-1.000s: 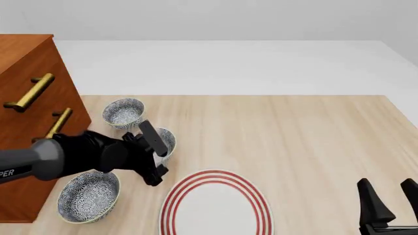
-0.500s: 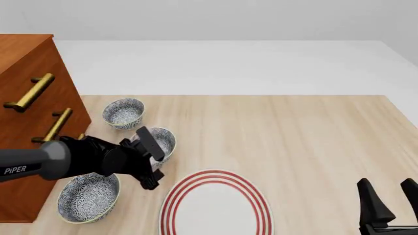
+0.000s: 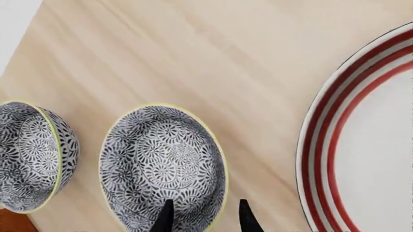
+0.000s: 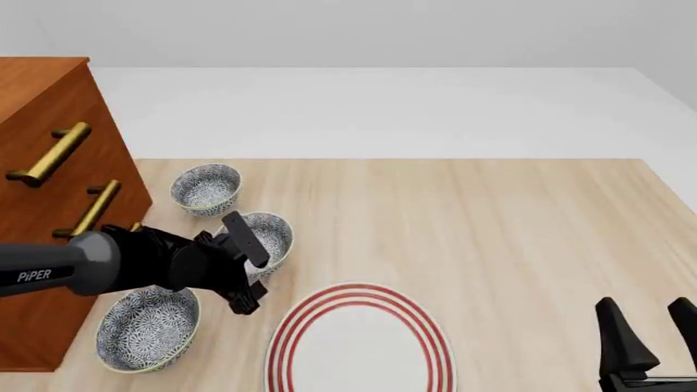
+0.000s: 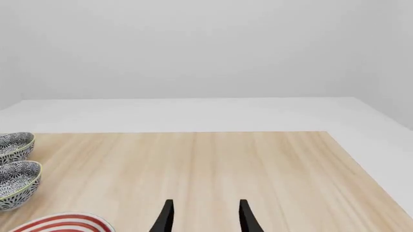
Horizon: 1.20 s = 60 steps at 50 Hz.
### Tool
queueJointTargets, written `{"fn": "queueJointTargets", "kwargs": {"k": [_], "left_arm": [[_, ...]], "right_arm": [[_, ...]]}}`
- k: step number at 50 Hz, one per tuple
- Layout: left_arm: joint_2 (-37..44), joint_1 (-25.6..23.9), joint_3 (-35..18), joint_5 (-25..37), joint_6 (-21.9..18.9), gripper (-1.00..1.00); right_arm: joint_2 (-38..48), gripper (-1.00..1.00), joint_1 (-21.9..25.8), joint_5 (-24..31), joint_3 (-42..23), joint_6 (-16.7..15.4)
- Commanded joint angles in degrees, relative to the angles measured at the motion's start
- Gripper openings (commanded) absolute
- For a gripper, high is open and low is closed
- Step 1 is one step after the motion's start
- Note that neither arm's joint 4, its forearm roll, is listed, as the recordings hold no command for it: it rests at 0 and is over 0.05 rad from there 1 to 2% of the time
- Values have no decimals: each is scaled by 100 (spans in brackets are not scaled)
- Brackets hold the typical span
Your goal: Pick up the bowl and put it in the middle on the plate.
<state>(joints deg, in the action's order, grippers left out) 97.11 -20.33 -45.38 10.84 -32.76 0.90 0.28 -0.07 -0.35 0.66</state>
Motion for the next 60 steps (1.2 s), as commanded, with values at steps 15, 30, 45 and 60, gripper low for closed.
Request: {"fn": "queueJointTargets", "kwargs": {"k": [15,30,45,60], "left_arm": [[-487,-238,16,287,-97,-100],[-1034,-706,132,580,-71,-100],[-1484,-1450,-179,1161,214,-100],[-1746,-2503,-589,1705,648,-100]], "right_arm": [[23,100,2,-20,0,3],[2,100,5,1,-4,-2],[41,100,6,-39,1,3],[19,100,6,-17,-3,-2]]}}
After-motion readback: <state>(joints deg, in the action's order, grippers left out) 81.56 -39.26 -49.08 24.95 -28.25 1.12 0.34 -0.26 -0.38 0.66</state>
